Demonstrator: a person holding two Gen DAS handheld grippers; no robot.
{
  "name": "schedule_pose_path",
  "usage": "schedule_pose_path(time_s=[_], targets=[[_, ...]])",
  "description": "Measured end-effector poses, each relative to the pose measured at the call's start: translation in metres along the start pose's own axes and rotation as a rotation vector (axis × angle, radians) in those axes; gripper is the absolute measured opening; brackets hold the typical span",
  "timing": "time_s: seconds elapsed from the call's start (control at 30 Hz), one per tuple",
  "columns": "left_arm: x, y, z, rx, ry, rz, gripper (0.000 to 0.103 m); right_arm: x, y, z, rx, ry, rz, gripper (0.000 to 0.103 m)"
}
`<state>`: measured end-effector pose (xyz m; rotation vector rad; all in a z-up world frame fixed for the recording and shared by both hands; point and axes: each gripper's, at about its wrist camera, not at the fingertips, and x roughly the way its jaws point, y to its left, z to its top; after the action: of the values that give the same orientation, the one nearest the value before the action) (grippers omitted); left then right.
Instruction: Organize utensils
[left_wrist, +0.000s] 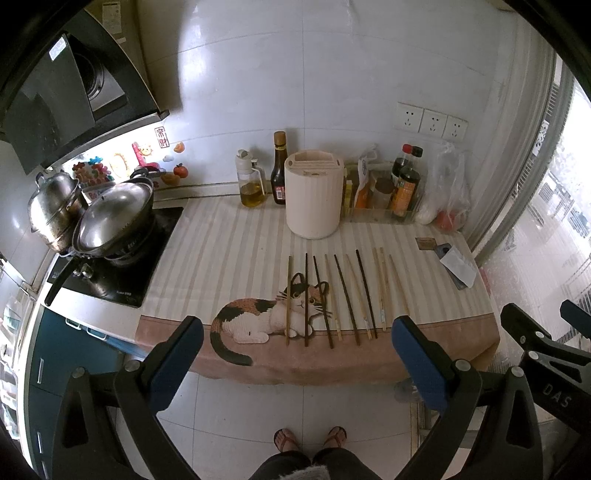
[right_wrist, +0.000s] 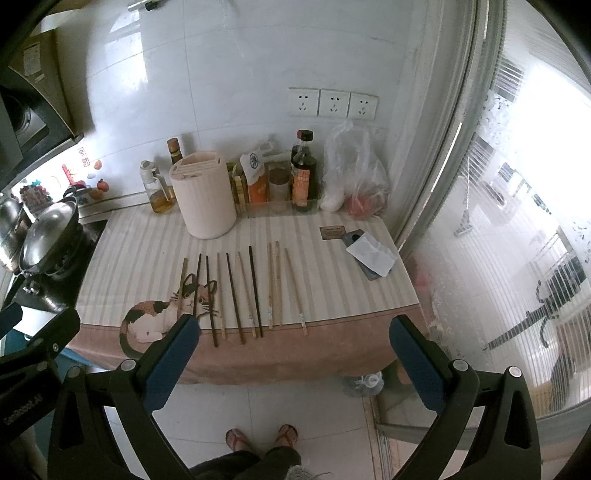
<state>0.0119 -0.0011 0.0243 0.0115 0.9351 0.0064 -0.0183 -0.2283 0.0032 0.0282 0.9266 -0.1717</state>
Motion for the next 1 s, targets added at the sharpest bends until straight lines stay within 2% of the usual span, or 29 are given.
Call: schedule_pose_path(time_s=[1.0], targets=[[-0.0002,0.0,-0.0017,0.0,-0.011,0.003,0.103,-0.0041,-0.0006,0.0028,0.002,-0.008,-0.001,0.103]])
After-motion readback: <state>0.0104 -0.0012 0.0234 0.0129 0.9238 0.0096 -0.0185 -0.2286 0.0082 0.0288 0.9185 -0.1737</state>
